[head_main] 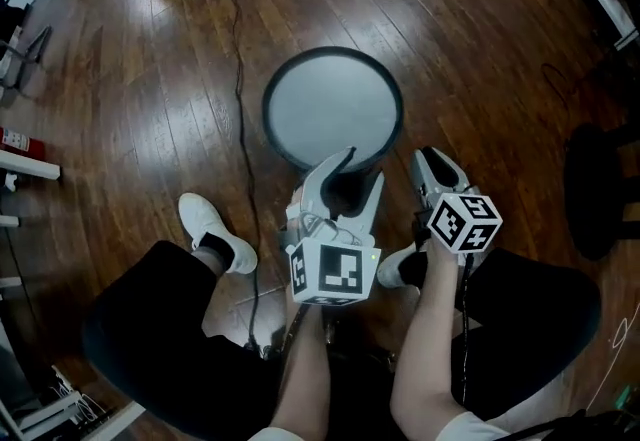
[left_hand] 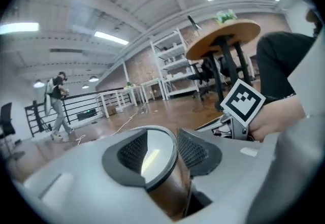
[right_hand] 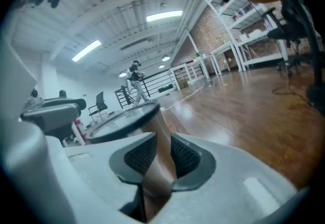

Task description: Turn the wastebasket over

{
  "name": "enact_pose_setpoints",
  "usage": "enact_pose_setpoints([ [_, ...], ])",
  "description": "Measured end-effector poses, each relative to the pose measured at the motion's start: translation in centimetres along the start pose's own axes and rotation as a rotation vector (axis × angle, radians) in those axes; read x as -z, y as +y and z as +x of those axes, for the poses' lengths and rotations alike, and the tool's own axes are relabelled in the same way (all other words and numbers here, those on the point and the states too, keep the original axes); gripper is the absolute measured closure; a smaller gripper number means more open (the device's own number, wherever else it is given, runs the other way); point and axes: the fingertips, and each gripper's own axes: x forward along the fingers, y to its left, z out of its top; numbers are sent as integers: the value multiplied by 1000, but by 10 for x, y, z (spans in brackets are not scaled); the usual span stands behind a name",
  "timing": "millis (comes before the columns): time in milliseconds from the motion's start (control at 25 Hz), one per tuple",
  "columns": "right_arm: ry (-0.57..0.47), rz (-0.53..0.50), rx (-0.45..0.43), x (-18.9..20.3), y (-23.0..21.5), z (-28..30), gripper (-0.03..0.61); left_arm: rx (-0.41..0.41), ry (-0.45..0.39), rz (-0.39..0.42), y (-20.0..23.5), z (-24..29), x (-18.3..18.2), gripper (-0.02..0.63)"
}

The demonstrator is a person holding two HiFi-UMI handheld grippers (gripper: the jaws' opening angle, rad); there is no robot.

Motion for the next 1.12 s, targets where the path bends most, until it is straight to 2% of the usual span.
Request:
enact_pose_setpoints([
  [160, -56, -194, -96, -42, 62, -44, 511, -120, -136, -134, 18, -62, -32, 438],
  [240, -82, -245, -159, -46, 96, -75, 519, -174, -206, -268, 19, -100, -45, 530],
  [280, -105, -260, -200, -48, 114, -91, 567, -183, -203, -337, 15, -117, -44, 598],
  [320, -129, -271, -239, -50, 131, -107, 586, -188, -178, -371, 10, -130, -41, 597],
  [400, -152, -287, -293, -47, 154, -135, 586, -205, -128, -357, -8, -152, -32, 597],
  [480, -139, -318, -329, -39, 172, -157, 586, -220, -116, -326, -32, -177, -30, 597],
  [680, -194, -306, -426, -44, 210, -228, 586, -280, -123, -236, -71, -235, -57, 597],
  [760, -192, -325, -463, -30, 225, -262, 586, -284, -154, -240, -85, -256, -69, 597],
  [920, -198, -327, -462, -9, 230, -305, 586, -282, -222, -322, -112, -283, -87, 597],
  [1120, -244, -332, -426, 14, 249, -355, 586, -251, -260, -298, -138, -326, -86, 597],
])
